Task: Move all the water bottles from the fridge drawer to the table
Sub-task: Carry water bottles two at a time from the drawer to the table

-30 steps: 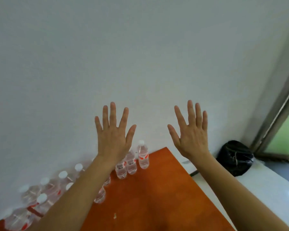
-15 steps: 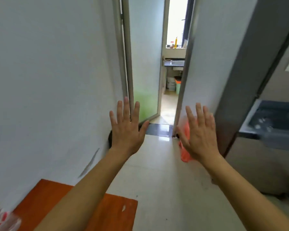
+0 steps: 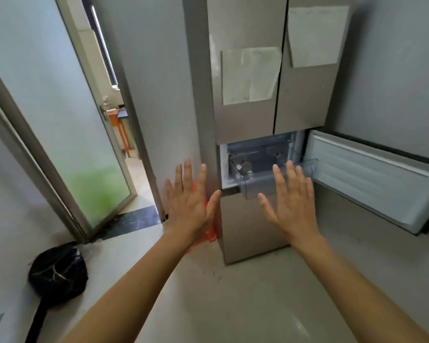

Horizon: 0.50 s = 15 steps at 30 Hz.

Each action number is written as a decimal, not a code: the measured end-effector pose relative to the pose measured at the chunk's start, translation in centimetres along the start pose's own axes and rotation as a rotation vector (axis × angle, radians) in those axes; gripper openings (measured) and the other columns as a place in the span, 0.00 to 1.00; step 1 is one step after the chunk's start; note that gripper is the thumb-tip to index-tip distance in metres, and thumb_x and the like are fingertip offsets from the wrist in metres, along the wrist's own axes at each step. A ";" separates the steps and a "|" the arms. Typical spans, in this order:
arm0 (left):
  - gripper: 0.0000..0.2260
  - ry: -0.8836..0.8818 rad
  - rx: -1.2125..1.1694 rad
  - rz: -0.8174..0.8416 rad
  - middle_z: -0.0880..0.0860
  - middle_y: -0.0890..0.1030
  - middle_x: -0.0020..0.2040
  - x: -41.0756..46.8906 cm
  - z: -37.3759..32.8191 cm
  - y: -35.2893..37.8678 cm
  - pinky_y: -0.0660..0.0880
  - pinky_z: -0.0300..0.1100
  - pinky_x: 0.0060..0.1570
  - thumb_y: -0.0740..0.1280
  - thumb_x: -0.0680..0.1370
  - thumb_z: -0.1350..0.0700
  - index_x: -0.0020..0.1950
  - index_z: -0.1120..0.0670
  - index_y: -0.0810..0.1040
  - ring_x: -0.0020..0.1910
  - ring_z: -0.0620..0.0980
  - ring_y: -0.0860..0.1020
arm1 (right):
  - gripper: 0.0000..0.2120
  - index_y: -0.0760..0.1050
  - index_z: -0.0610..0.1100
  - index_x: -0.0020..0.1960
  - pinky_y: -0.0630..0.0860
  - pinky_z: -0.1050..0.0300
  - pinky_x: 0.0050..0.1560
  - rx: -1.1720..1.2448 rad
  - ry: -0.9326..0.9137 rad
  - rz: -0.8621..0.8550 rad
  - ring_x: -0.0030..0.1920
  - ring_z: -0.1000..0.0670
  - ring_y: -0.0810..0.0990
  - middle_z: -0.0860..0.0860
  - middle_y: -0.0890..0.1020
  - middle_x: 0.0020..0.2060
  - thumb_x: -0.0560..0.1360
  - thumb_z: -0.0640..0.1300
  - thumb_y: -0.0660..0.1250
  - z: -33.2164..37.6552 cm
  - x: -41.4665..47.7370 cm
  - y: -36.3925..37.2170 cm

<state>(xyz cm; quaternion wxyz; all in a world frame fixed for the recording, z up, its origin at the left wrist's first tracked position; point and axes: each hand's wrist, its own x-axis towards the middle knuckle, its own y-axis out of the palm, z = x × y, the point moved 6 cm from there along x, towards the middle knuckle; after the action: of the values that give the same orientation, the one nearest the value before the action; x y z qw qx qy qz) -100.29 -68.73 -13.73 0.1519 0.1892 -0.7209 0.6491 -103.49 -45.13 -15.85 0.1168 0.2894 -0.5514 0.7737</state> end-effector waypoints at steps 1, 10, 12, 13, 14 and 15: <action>0.35 0.011 0.021 0.004 0.54 0.39 0.81 1.1 -2.1 1.4 0.42 0.64 0.76 0.36 0.78 0.31 0.81 0.46 0.48 0.80 0.56 0.38 | 0.36 0.54 0.45 0.80 0.56 0.34 0.75 -0.012 0.000 0.018 0.79 0.38 0.53 0.39 0.55 0.79 0.78 0.63 0.54 -2.3 0.7 0.2; 0.32 0.073 0.067 0.127 0.53 0.30 0.79 10.5 -11.1 10.9 0.35 0.61 0.75 0.44 0.81 0.32 0.79 0.42 0.33 0.76 0.54 0.29 | 0.36 0.46 0.52 0.81 0.49 0.38 0.78 -0.034 0.029 0.112 0.80 0.42 0.45 0.43 0.46 0.80 0.79 0.64 0.52 -14.4 8.6 5.3; 0.32 0.083 0.062 0.156 0.52 0.28 0.78 12.9 -11.5 13.3 0.36 0.61 0.75 0.42 0.80 0.32 0.79 0.43 0.33 0.76 0.54 0.28 | 0.36 0.45 0.52 0.81 0.48 0.39 0.78 -0.029 0.041 0.132 0.80 0.43 0.44 0.44 0.45 0.81 0.79 0.65 0.52 -15.9 10.5 7.7; 0.32 0.089 0.057 0.170 0.52 0.28 0.78 14.2 -11.5 14.7 0.36 0.61 0.75 0.41 0.80 0.32 0.79 0.43 0.32 0.76 0.54 0.28 | 0.36 0.44 0.52 0.81 0.47 0.39 0.78 -0.026 0.050 0.143 0.80 0.43 0.44 0.44 0.45 0.81 0.79 0.65 0.51 -16.6 11.5 8.9; 0.32 0.098 0.055 0.186 0.52 0.28 0.78 15.7 -11.6 16.1 0.37 0.61 0.75 0.40 0.80 0.32 0.79 0.43 0.32 0.76 0.54 0.28 | 0.36 0.44 0.53 0.81 0.47 0.39 0.78 -0.026 0.059 0.152 0.80 0.43 0.44 0.45 0.45 0.81 0.79 0.65 0.51 -17.2 12.5 10.2; 0.32 0.107 0.054 0.201 0.52 0.28 0.78 17.2 -11.7 17.6 0.37 0.62 0.75 0.40 0.79 0.32 0.79 0.44 0.33 0.76 0.54 0.28 | 0.36 0.43 0.53 0.81 0.47 0.39 0.78 -0.033 0.063 0.161 0.80 0.43 0.44 0.45 0.45 0.81 0.79 0.65 0.50 -18.0 13.6 11.6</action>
<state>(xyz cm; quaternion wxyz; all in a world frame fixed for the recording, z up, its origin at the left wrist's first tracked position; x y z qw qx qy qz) -124.02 -56.93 -19.90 0.1192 0.0847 -0.7095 0.6894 -125.96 -34.69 -21.15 0.0763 0.2175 -0.5816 0.7801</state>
